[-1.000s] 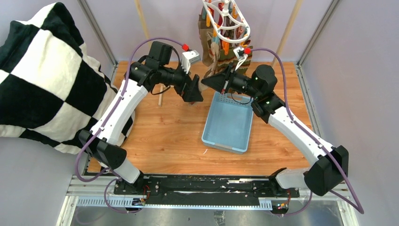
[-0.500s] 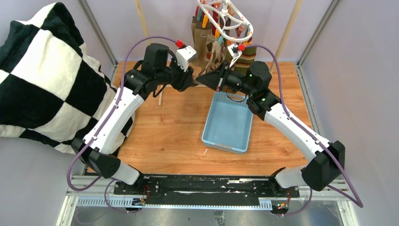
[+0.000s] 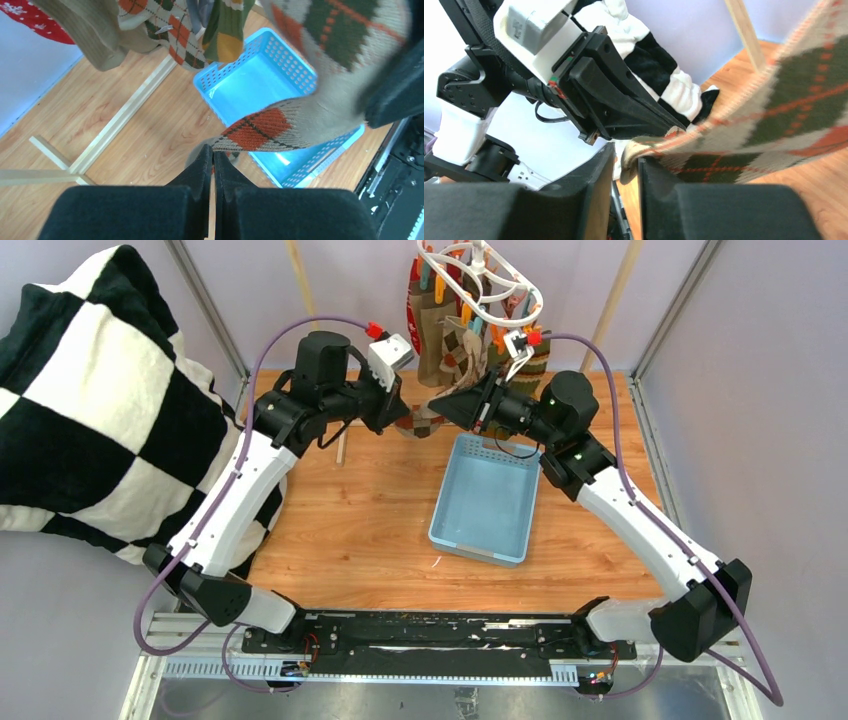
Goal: Remove the socks clipped to the hanger
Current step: Remove the sock from the hanger.
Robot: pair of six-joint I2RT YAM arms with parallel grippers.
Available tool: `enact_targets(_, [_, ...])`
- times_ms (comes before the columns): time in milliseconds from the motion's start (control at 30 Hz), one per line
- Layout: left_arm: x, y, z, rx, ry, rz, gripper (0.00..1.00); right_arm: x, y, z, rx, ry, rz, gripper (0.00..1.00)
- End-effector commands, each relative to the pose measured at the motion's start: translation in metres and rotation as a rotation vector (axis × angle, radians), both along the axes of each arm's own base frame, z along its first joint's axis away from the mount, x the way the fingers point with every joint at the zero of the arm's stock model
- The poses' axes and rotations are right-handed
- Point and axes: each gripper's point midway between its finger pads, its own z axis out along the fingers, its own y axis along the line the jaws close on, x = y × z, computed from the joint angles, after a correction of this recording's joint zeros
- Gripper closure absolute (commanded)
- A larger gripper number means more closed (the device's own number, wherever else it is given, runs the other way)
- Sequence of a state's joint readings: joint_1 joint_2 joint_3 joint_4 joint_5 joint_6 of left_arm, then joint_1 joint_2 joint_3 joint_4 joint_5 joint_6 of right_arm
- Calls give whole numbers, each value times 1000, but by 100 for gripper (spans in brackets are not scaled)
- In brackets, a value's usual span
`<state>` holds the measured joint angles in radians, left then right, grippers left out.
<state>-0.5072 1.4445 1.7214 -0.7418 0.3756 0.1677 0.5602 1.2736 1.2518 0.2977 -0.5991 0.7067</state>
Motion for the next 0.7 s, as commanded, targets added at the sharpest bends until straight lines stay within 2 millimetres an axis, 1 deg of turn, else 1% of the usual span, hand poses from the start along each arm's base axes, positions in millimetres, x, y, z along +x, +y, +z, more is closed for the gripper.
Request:
enact_targets(0, [-21,-2,6,-26,20,-61,100,-1,-2,-1,0,20,10,60])
enact_targets(67, [-26,0,4,-16,26,-67,100,2,-9,0,-7,17,-18,38])
enact_targets(100, [-28,2,3,-14,29,-68,100,4,-14,-1,-6,20,-29,31])
enact_targets(133, [-32,3,1,-12,38,-72,100,5,-19,0,-1,24,-36,24])
enact_targets(200, [-40,5,-3,-12,59,-81,100,10,-34,0,15,36,-53,16])
enact_targets(233, [-44,6,-4,-13,65,-84,100,10,-37,-2,26,49,-48,14])
enact_targets(300, [-51,8,-11,-10,92,-91,100,16,-50,-6,48,67,-70,13])
enact_targets(367, [-57,10,-17,-6,110,-94,100,18,-55,-15,47,82,-81,12])
enact_targets(467, [-62,12,-24,-2,128,-95,100,23,-54,-31,31,113,-80,11])
enact_targets(600, [-65,11,-22,-12,137,-102,100,32,-49,-41,41,136,-72,9])
enact_targets(667, [-67,10,-20,-22,142,-111,100,36,-47,-40,54,135,-69,8])
